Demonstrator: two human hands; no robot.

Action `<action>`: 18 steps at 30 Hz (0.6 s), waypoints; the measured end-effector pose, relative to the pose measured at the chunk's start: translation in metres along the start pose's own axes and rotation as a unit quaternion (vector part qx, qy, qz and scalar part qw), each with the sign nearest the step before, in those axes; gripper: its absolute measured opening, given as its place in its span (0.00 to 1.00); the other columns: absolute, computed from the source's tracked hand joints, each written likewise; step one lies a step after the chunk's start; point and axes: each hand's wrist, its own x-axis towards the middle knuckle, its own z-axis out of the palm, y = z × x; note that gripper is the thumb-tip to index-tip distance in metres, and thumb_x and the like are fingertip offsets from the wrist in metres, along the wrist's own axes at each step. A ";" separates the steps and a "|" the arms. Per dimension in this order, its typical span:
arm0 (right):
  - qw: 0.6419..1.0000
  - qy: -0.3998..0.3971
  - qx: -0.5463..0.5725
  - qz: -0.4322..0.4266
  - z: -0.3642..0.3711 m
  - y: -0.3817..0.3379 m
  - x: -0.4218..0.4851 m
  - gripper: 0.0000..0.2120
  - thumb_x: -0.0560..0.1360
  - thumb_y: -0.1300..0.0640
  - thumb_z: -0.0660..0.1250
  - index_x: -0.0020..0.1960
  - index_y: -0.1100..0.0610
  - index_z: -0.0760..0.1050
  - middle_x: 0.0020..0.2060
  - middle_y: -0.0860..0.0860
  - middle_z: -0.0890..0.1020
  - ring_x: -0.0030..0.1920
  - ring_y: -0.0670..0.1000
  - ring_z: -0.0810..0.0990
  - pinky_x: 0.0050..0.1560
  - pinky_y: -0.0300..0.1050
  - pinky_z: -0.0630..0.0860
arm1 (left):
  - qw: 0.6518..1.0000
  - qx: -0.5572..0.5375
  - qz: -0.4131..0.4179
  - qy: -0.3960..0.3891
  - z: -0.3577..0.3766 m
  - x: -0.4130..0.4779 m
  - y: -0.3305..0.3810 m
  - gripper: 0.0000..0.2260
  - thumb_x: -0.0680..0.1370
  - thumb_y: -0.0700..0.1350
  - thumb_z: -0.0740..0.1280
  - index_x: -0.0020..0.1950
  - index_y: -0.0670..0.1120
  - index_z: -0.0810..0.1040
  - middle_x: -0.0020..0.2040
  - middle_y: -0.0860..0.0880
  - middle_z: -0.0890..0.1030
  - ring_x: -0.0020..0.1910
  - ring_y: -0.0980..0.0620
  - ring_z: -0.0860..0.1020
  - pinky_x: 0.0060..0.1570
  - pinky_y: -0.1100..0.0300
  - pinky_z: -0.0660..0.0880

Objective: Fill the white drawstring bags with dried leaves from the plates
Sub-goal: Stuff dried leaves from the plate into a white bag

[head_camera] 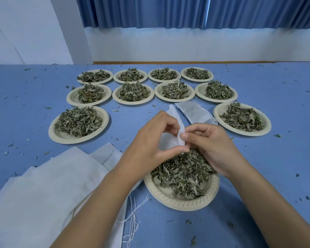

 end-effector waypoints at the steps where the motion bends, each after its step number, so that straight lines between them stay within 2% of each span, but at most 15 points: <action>1: 1.000 0.003 0.018 0.005 0.000 0.000 0.000 0.02 0.64 0.63 0.72 0.36 0.59 0.82 0.28 0.52 0.82 0.27 0.46 0.78 0.34 0.34 0.77 | 1.000 0.002 -0.003 -0.007 0.000 0.000 0.000 0.19 0.70 0.52 0.75 0.52 0.44 0.72 0.47 0.54 0.74 0.48 0.58 0.75 0.51 0.64 0.73; 4: 0.998 0.019 0.062 0.013 -0.004 0.000 0.001 0.03 0.65 0.63 0.71 0.35 0.57 0.83 0.32 0.54 0.83 0.30 0.46 0.80 0.37 0.34 0.79 | 0.997 0.058 0.025 -0.040 -0.002 0.001 -0.002 0.20 0.69 0.53 0.75 0.52 0.42 0.75 0.49 0.52 0.77 0.50 0.54 0.74 0.53 0.63 0.71; 6: 0.997 0.015 0.072 0.016 -0.006 0.000 0.001 0.03 0.65 0.62 0.71 0.36 0.58 0.84 0.34 0.55 0.83 0.33 0.48 0.81 0.39 0.35 0.79 | 0.992 0.108 0.046 -0.047 -0.001 0.002 -0.003 0.15 0.71 0.48 0.75 0.50 0.41 0.78 0.48 0.49 0.79 0.50 0.52 0.74 0.51 0.60 0.71; 9: 0.998 0.004 0.064 0.014 -0.007 0.002 0.001 0.03 0.66 0.61 0.71 0.37 0.58 0.84 0.35 0.56 0.84 0.33 0.48 0.82 0.40 0.34 0.79 | 0.991 0.117 0.059 -0.021 0.000 0.001 -0.004 0.06 0.74 0.41 0.73 0.46 0.39 0.80 0.43 0.49 0.80 0.45 0.54 0.75 0.45 0.58 0.73; 13: 0.998 -0.005 0.067 0.007 -0.008 0.002 0.001 0.05 0.67 0.61 0.70 0.38 0.58 0.85 0.34 0.55 0.83 0.34 0.47 0.82 0.40 0.34 0.79 | 0.998 0.060 0.009 0.016 -0.002 0.000 -0.004 0.07 0.72 0.36 0.75 0.46 0.39 0.80 0.41 0.51 0.79 0.40 0.60 0.74 0.44 0.69 0.72; 18: 0.996 0.005 0.089 0.007 -0.007 0.002 0.001 0.06 0.67 0.61 0.69 0.38 0.58 0.85 0.35 0.55 0.84 0.36 0.47 0.82 0.39 0.34 0.78 | 0.995 0.005 -0.096 0.016 -0.002 0.002 -0.005 0.13 0.69 0.39 0.77 0.51 0.42 0.80 0.47 0.51 0.76 0.38 0.55 0.75 0.40 0.64 0.72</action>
